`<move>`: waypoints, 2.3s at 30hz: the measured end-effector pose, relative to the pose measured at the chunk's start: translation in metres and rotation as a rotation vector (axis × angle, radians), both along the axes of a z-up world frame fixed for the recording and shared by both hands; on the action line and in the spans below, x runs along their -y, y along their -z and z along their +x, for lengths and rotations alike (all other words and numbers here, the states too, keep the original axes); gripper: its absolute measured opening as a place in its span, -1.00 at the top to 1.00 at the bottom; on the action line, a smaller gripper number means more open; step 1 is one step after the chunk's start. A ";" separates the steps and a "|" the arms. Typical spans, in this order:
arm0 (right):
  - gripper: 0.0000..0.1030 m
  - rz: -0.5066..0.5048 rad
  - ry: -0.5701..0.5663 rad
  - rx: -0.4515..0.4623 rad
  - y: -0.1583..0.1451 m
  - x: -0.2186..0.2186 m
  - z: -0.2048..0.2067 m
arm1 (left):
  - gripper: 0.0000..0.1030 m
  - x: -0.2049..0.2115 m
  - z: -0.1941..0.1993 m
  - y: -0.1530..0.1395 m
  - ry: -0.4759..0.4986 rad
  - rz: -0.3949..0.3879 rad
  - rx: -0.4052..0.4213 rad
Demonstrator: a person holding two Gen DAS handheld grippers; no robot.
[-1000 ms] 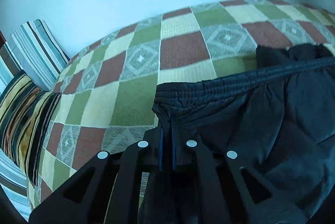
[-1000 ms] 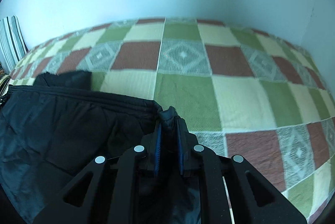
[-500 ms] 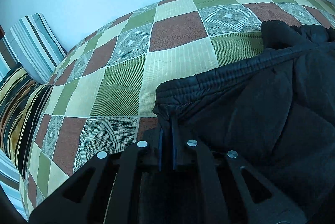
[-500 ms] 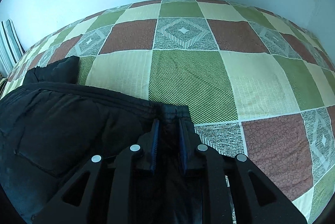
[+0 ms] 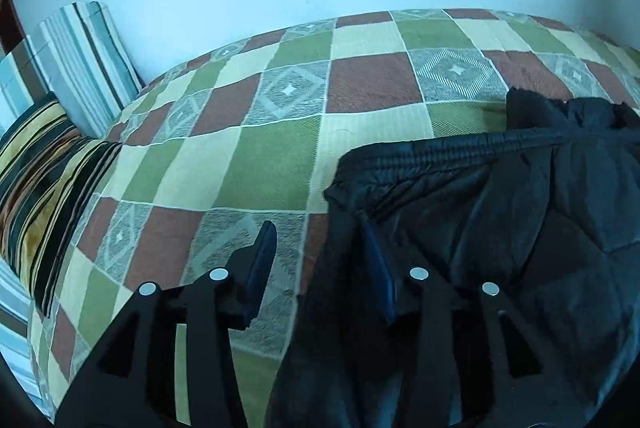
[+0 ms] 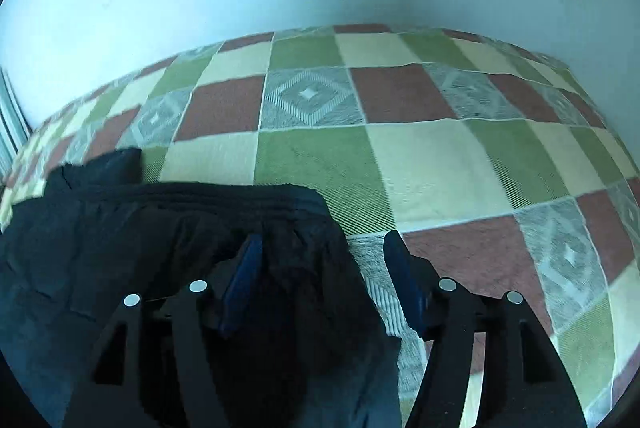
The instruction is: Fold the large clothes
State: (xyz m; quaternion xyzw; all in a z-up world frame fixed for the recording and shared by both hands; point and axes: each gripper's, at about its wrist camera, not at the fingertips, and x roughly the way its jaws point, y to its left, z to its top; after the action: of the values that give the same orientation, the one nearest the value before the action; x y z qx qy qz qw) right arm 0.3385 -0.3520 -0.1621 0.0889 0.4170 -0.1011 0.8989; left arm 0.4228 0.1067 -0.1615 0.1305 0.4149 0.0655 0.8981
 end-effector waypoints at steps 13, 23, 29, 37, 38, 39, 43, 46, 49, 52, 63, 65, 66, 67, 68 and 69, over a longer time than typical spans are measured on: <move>-0.13 0.038 -0.174 0.112 -0.050 -0.128 -0.024 | 0.01 0.099 -0.062 -0.050 0.169 -0.184 0.086; -0.21 -0.001 -0.180 -0.016 0.017 -0.162 0.001 | 0.00 0.137 -0.048 0.018 0.115 -0.123 0.009; -0.24 -0.033 -0.171 -0.011 0.034 -0.168 0.004 | -0.03 0.138 -0.043 0.039 0.107 -0.113 0.002; -0.25 -0.047 -0.164 0.030 0.042 -0.167 0.002 | -0.03 0.135 -0.045 0.049 0.109 -0.126 0.030; -0.25 -0.048 -0.163 0.031 0.042 -0.167 0.002 | -0.03 0.135 -0.045 0.050 0.109 -0.126 0.032; -0.25 -0.050 -0.163 0.032 0.043 -0.167 0.002 | -0.03 0.135 -0.045 0.051 0.109 -0.128 0.033; -0.25 -0.056 -0.161 0.034 0.043 -0.168 0.002 | -0.03 0.133 -0.045 0.051 0.110 -0.135 0.034; -0.25 -0.060 -0.159 0.035 0.043 -0.168 0.001 | -0.03 0.134 -0.045 0.052 0.111 -0.136 0.034; -0.25 -0.063 -0.158 0.036 0.043 -0.168 0.002 | -0.03 0.133 -0.045 0.052 0.111 -0.139 0.036; -0.25 -0.066 -0.158 0.037 0.043 -0.169 0.001 | -0.03 0.133 -0.046 0.051 0.112 -0.140 0.037; -0.26 -0.073 -0.154 0.031 0.038 -0.171 0.001 | -0.03 0.133 -0.045 0.045 0.112 -0.144 0.029; -0.27 -0.074 -0.157 0.020 0.032 -0.171 0.001 | -0.09 0.132 -0.045 0.040 0.113 -0.152 0.026; -0.30 -0.066 -0.158 0.019 0.027 -0.170 -0.001 | -0.16 0.129 -0.046 0.035 0.112 -0.165 0.022; -0.33 -0.048 -0.160 0.018 0.021 -0.169 -0.005 | -0.18 0.126 -0.047 0.031 0.116 -0.180 0.012; -0.36 -0.033 -0.161 0.023 0.016 -0.167 -0.009 | -0.23 0.120 -0.050 0.024 0.122 -0.202 -0.004; -0.38 -0.022 -0.163 0.032 0.010 -0.166 -0.015 | -0.31 0.115 -0.054 0.020 0.120 -0.214 -0.008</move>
State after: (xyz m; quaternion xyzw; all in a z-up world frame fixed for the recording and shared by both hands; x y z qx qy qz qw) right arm 0.3233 -0.1861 -0.1724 0.0463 0.4075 -0.0311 0.9115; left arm 0.3687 -0.0079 -0.1811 0.0588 0.4148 -0.0337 0.9074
